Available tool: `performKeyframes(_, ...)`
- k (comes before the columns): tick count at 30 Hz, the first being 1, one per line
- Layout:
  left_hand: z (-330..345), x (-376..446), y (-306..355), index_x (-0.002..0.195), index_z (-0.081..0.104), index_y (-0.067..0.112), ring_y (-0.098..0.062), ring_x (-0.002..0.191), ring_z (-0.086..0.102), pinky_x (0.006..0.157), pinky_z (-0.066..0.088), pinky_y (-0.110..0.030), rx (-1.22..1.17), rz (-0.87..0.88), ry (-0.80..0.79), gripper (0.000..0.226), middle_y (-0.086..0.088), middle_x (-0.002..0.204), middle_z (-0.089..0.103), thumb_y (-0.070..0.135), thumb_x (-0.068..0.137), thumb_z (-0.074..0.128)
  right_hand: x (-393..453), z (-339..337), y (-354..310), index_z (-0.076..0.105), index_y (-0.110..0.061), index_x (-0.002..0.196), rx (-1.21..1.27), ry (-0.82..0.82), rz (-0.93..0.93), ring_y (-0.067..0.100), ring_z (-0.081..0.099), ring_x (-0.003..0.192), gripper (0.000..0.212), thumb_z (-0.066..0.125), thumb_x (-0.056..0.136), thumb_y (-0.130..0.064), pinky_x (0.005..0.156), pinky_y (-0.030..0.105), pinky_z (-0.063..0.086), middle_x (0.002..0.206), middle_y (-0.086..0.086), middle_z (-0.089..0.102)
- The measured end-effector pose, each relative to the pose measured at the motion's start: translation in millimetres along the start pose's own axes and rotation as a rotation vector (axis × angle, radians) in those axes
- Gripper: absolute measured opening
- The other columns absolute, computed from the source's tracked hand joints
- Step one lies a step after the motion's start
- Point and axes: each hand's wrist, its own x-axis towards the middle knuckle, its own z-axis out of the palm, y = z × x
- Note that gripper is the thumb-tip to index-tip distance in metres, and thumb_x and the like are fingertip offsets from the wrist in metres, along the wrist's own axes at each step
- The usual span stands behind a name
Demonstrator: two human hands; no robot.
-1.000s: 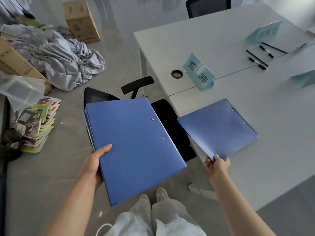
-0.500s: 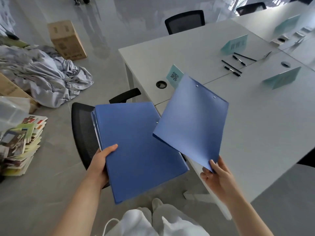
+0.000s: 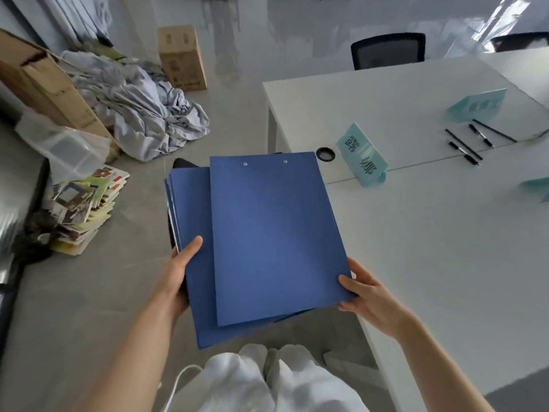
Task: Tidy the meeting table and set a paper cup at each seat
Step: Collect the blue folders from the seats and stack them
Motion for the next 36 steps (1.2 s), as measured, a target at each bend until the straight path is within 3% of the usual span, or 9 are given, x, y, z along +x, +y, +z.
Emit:
performKeyframes(3,-21,-5,2,0.130,0.060,0.018,-0.029,0.103,0.070,0.076,0.057,-0.040,-0.064,0.012,0.042,0.054,-0.010,0.119,0.071,0.041,0.081,0.066,18,19,-12,0.056,-0.027,0.129,-0.172,-0.071,0.018,0.024,0.048,0.078,0.040,0.058,0.092,-0.012,0.061,0.030,0.041,0.109,0.006,0.063)
performKeyframes(7,-65,-12,13,0.134,0.057,0.015,-0.028,0.101,0.070,0.068,0.060,-0.036,-0.137,0.058,0.103,0.056,-0.012,0.124,0.068,0.039,0.083,0.062,53,70,-32,0.057,-0.018,0.120,-0.539,-0.179,0.012,0.014,0.052,0.061,0.036,0.051,0.085,-0.023,0.052,0.022,0.037,0.086,-0.002,0.068)
performKeyframes(10,-93,-16,26,0.129,0.061,0.015,-0.025,0.094,0.073,0.066,0.061,-0.036,-0.163,0.082,0.126,0.049,-0.011,0.118,0.070,0.039,0.086,0.059,79,104,-40,0.059,-0.020,0.085,-0.721,-0.119,-0.053,0.011,0.055,0.067,0.016,0.047,0.082,-0.030,0.063,0.028,0.037,0.075,-0.011,0.064)
performKeyframes(13,-134,-16,43,0.117,0.065,0.016,-0.021,0.083,0.074,0.063,0.062,-0.034,-0.184,0.075,0.143,0.036,-0.006,0.102,0.076,0.036,0.089,0.055,113,149,-42,0.056,-0.023,0.066,-0.879,-0.022,-0.134,0.013,0.051,0.065,0.038,0.042,0.087,-0.051,0.068,0.036,0.034,0.064,-0.009,0.057)
performKeyframes(18,-205,-8,76,0.117,0.064,0.015,-0.022,0.077,0.074,0.057,0.060,-0.034,-0.189,0.054,0.139,0.045,-0.006,0.096,0.076,0.039,0.080,0.057,165,246,-47,0.058,-0.028,0.116,-0.566,-0.068,0.088,0.012,0.066,0.098,0.033,0.044,0.096,-0.051,0.072,0.023,0.052,0.112,-0.007,0.066)
performKeyframes(20,-240,-3,97,0.118,0.064,0.014,-0.022,0.076,0.074,0.057,0.060,-0.034,-0.169,0.031,0.134,0.046,-0.007,0.095,0.076,0.039,0.079,0.056,188,288,-43,0.055,-0.032,0.128,-0.355,-0.106,0.245,0.015,0.066,0.106,0.045,0.054,0.090,-0.056,0.086,0.031,0.054,0.124,-0.007,0.063)
performKeyframes(23,-272,9,117,0.126,0.061,0.013,-0.023,0.082,0.074,0.060,0.060,-0.034,-0.127,0.017,0.105,0.054,-0.009,0.104,0.075,0.041,0.080,0.057,208,325,-40,0.070,-0.015,0.115,-0.192,-0.091,0.375,0.027,0.067,0.106,0.049,0.062,0.084,-0.053,0.103,0.044,0.046,0.115,0.008,0.071)
performKeyframes(31,-331,66,181,0.131,0.059,0.020,-0.022,0.099,0.072,0.069,0.060,-0.033,0.042,-0.004,-0.015,0.103,-0.008,0.120,0.070,0.071,0.045,0.083,255,387,-24,0.062,-0.019,0.112,-0.154,0.010,0.243,0.022,0.074,0.076,0.026,0.067,0.087,-0.016,0.065,0.034,0.060,0.090,0.003,0.077)
performKeyframes(36,-326,123,212,0.124,0.062,0.022,-0.019,0.099,0.071,0.071,0.058,-0.031,0.100,-0.052,-0.061,0.062,-0.006,0.118,0.071,0.063,0.078,0.055,291,393,-39,0.061,-0.022,0.118,-0.125,0.073,0.139,0.025,0.074,0.085,0.037,0.071,0.083,-0.013,0.066,0.035,0.059,0.101,0.003,0.075)
